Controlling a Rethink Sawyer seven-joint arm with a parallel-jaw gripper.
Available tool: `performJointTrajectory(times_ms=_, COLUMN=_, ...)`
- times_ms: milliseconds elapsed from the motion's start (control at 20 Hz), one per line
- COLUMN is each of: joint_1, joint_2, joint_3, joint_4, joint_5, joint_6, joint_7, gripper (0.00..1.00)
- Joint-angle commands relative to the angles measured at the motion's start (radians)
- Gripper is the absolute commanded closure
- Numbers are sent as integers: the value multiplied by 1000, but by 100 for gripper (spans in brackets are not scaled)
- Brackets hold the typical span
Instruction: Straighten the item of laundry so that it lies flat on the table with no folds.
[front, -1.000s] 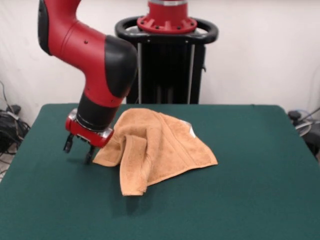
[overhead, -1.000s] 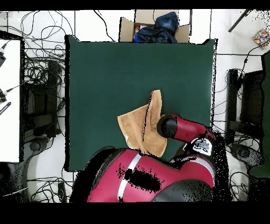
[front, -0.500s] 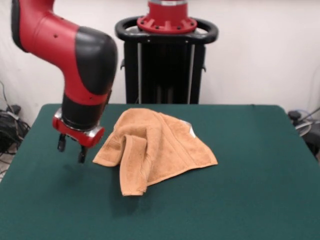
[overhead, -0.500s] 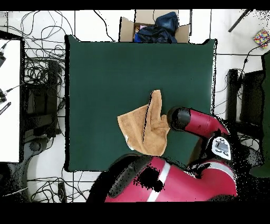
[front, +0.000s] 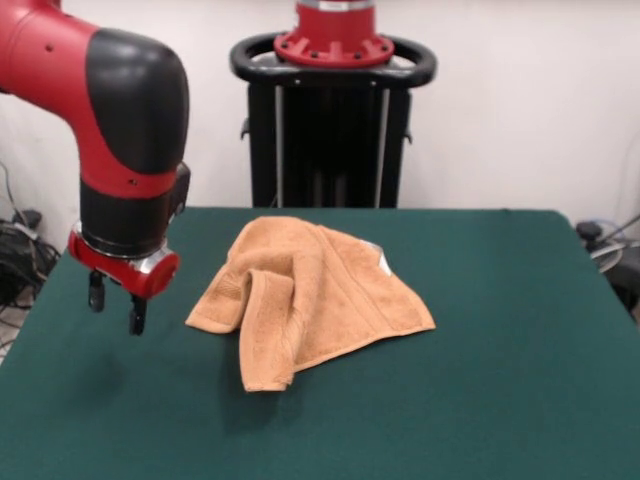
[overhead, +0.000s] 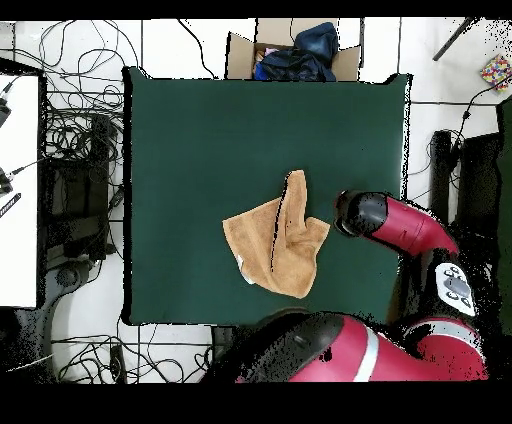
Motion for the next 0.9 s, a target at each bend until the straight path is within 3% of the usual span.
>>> performJointTrajectory(times_ms=50, joint_1=-22, joint_2=-4, joint_3=189, joint_4=-3, joint_5=-19, joint_6=169, joint_7=-97, gripper=0)
performJointTrajectory(times_ms=400, joint_1=-62, joint_2=15, joint_3=236, joint_4=75, joint_5=-69, joint_6=132, joint_7=-117, gripper=0)
performJointTrajectory(times_ms=900, joint_1=-78, joint_2=72, joint_3=251, joint_4=55, joint_5=-204, joint_6=131, joint_7=-159, gripper=0)
